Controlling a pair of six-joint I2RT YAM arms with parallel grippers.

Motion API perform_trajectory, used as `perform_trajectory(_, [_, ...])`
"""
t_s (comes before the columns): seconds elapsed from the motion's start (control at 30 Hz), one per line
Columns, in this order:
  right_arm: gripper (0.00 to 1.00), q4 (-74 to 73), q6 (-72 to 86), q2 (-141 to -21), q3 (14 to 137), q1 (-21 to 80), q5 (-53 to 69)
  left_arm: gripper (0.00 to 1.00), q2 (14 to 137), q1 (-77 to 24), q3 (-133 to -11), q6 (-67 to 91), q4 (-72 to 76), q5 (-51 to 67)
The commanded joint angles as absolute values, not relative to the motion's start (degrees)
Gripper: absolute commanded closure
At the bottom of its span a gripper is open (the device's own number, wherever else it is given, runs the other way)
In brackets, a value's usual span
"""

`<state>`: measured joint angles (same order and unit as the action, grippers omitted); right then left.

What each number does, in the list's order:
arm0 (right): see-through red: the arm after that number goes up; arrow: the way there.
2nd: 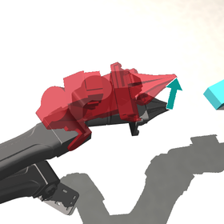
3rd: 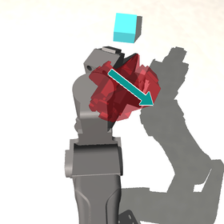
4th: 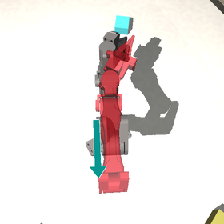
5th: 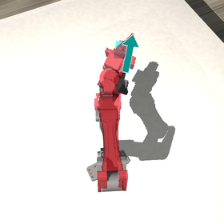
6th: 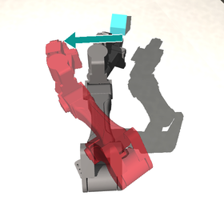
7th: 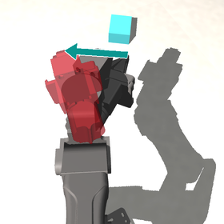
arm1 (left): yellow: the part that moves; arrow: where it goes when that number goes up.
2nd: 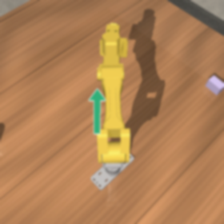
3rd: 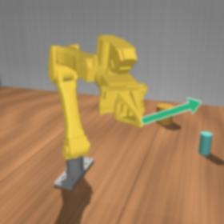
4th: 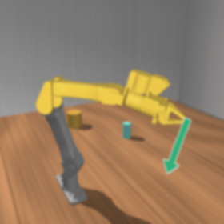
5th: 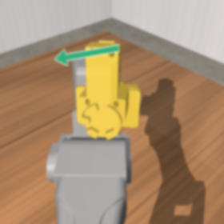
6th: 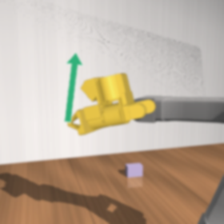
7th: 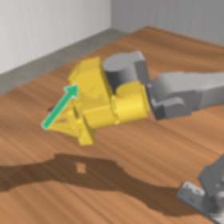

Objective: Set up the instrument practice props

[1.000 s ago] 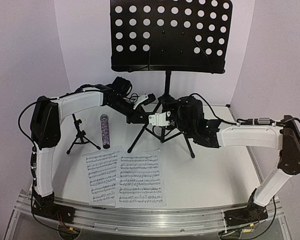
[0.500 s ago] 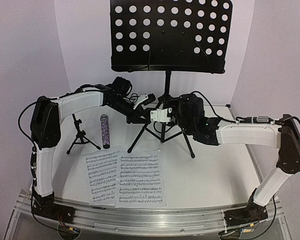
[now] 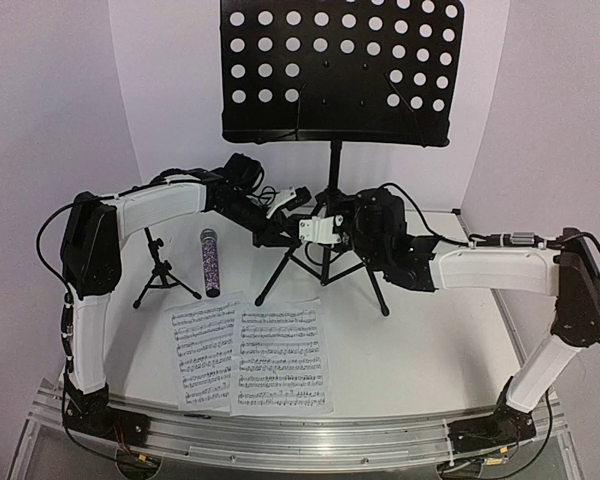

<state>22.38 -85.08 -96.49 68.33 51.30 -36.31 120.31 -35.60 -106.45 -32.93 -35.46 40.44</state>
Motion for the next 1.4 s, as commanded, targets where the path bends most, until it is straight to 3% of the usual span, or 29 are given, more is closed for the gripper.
perform_trajectory(0.0, [1.00, 26.53, -77.31, -100.05, 71.48, 52.00, -40.93, 1.00, 121.46, -36.04, -106.00, -35.95, -38.54, 39.37])
perform_trajectory(0.63, [1.00, 26.39, 10.96, -98.05, 67.18, 53.68, -44.36, 1.00, 121.50, -36.04, -105.52, -35.86, -38.32, 39.20])
perform_trajectory(1.37, [1.00, 23.83, 76.77, -96.26, 61.74, 51.58, -50.91, 1.00, 121.29, -36.06, -105.48, -35.96, -38.23, 39.22])
